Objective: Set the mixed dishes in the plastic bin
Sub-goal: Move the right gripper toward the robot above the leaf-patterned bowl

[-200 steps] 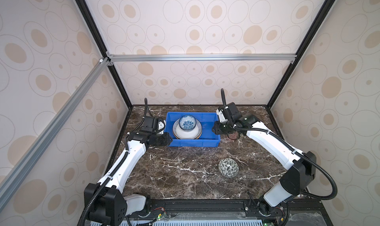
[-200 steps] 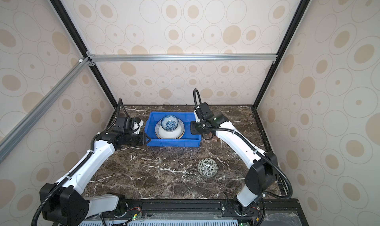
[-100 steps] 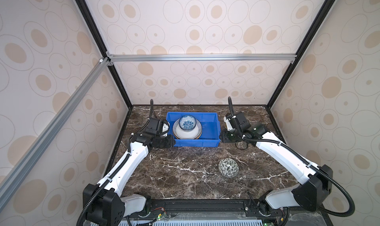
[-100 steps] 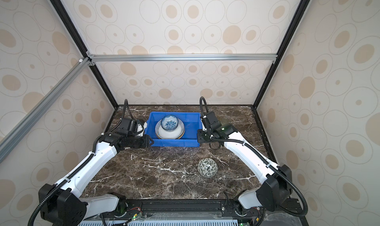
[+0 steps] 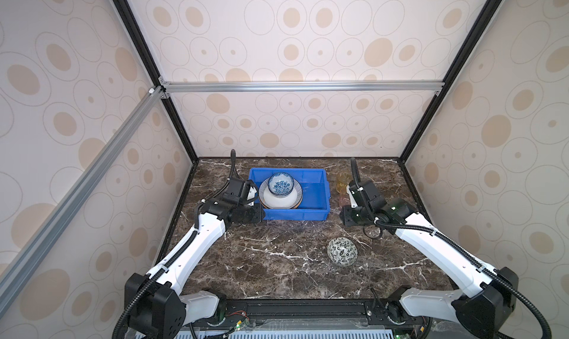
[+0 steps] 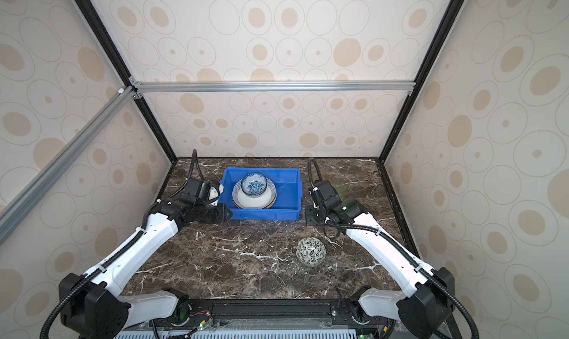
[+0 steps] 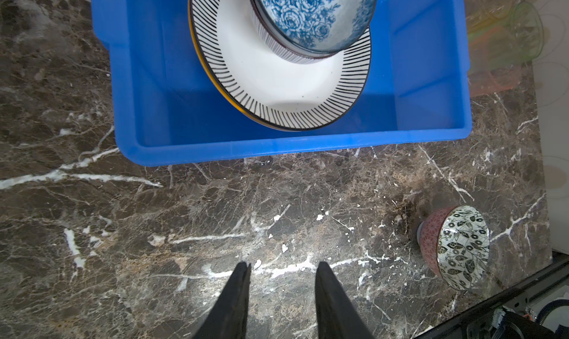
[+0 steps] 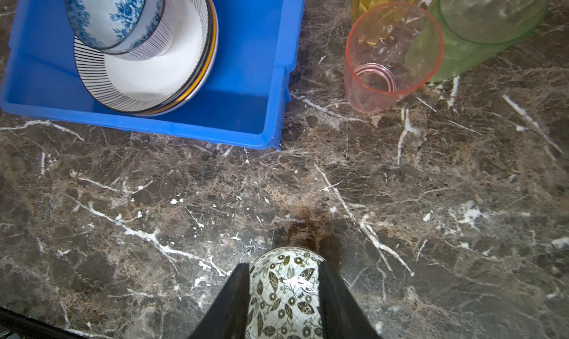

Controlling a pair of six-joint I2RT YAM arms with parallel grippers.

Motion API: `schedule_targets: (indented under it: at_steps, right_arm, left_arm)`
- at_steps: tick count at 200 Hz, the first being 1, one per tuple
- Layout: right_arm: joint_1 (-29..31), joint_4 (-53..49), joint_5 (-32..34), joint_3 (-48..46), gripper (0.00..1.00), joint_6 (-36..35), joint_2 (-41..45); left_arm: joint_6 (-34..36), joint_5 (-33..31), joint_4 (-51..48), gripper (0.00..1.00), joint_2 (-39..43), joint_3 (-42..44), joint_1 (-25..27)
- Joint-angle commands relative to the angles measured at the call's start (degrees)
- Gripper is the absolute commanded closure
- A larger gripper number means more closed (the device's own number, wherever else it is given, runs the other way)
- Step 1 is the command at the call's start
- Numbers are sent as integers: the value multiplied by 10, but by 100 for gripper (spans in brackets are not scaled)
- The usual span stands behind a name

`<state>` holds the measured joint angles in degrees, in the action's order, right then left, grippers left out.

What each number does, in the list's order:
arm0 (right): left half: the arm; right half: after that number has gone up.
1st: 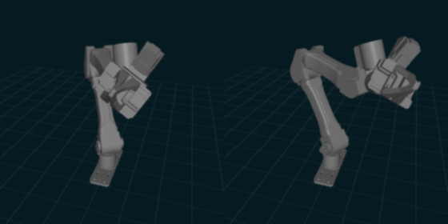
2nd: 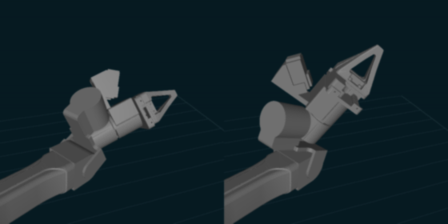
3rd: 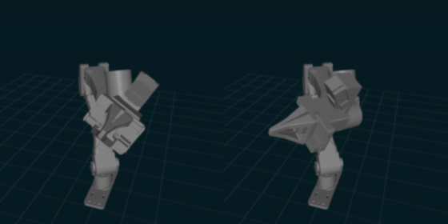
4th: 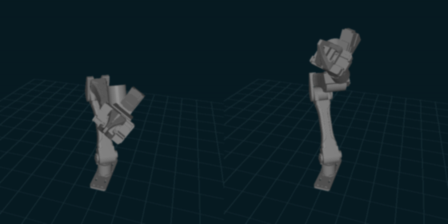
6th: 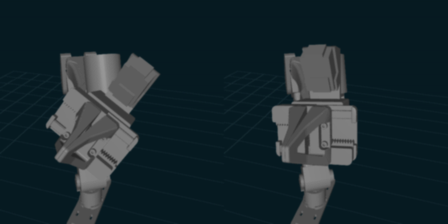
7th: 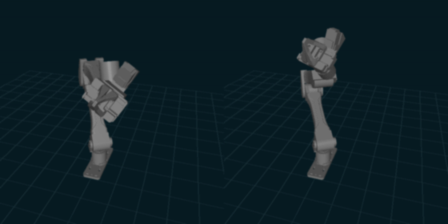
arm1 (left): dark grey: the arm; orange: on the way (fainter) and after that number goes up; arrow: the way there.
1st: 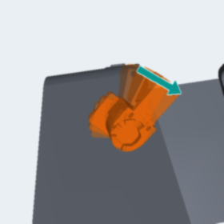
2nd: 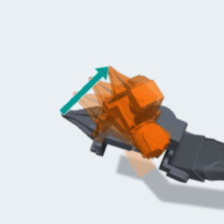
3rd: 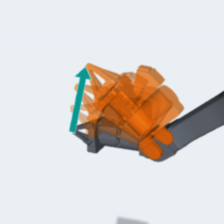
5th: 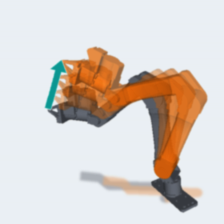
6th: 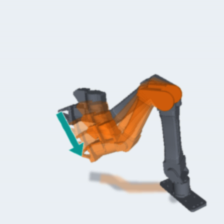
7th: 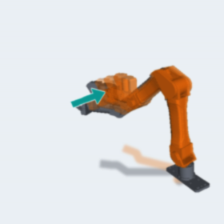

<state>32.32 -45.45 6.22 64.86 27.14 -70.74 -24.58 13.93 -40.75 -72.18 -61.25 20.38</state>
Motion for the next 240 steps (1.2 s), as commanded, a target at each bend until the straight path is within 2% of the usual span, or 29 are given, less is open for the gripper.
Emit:
schedule_targets:
  at_steps: [1,162,240]
  right_arm:
    - [-5,-17,31,-16,59,13,19]
    - [-34,-21,28,-81,56,50,46]
    - [-46,-22,12,-146,56,79,79]
  left_arm:
    - [3,-9,2,64,-11,-25,4]
    - [26,-6,30,64,-64,-58,6]
    - [25,-9,38,64,-54,-50,6]
